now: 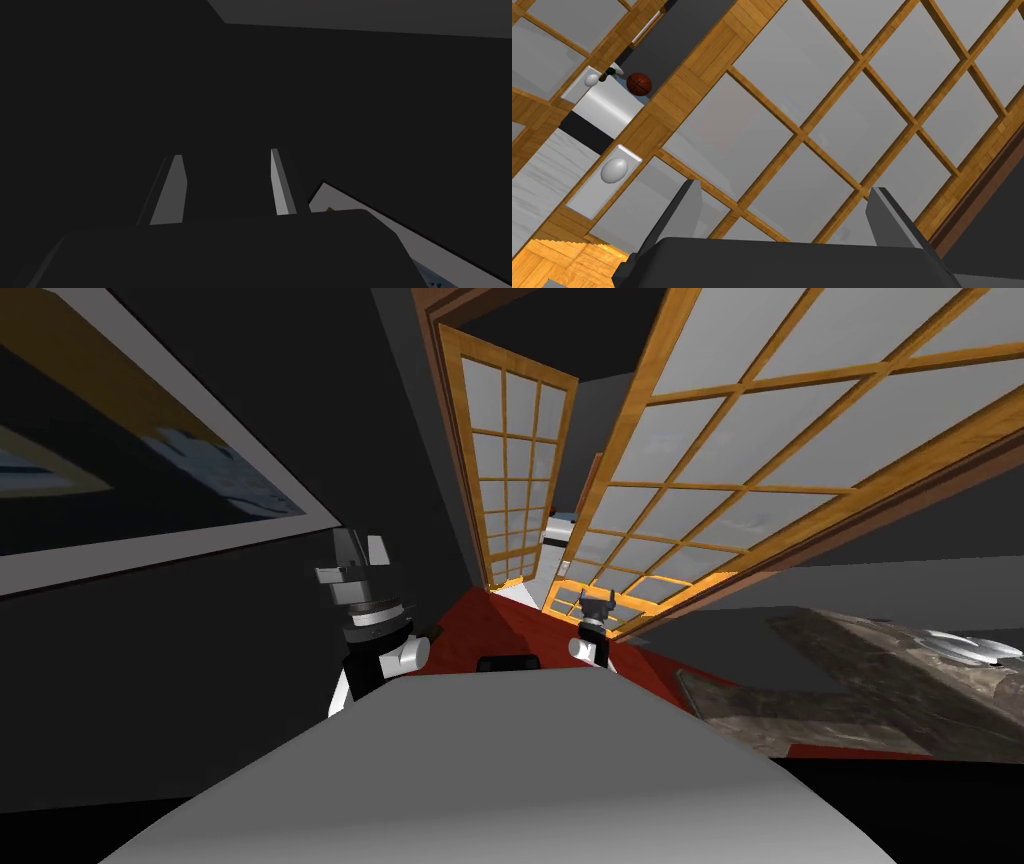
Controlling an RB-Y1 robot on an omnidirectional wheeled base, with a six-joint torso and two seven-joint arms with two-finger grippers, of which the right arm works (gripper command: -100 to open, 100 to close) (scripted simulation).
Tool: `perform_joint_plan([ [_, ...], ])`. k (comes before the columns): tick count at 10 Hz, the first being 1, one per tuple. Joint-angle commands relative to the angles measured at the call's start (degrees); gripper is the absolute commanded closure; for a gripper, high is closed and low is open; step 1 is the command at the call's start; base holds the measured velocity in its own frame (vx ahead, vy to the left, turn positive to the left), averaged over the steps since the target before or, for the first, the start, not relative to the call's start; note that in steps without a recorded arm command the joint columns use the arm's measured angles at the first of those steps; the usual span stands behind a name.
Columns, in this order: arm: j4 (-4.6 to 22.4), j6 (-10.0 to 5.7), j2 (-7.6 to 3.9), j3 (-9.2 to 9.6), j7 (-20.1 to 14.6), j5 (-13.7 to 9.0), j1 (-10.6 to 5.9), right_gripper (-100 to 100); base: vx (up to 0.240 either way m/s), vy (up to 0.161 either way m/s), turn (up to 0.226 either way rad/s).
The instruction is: Push the door open
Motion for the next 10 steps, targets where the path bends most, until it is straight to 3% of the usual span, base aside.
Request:
perform_joint_plan([
  [1, 2.5, -1.11, 0.04, -0.57, -1.77, -1.68, -0.81, -100, 0.068, -0.072, 0.188],
  [10, 15.11, -6.51, 1.11, -3.54, -10.5, -10.42, -4.91, -100, 0.052, -0.08, 0.209],
])
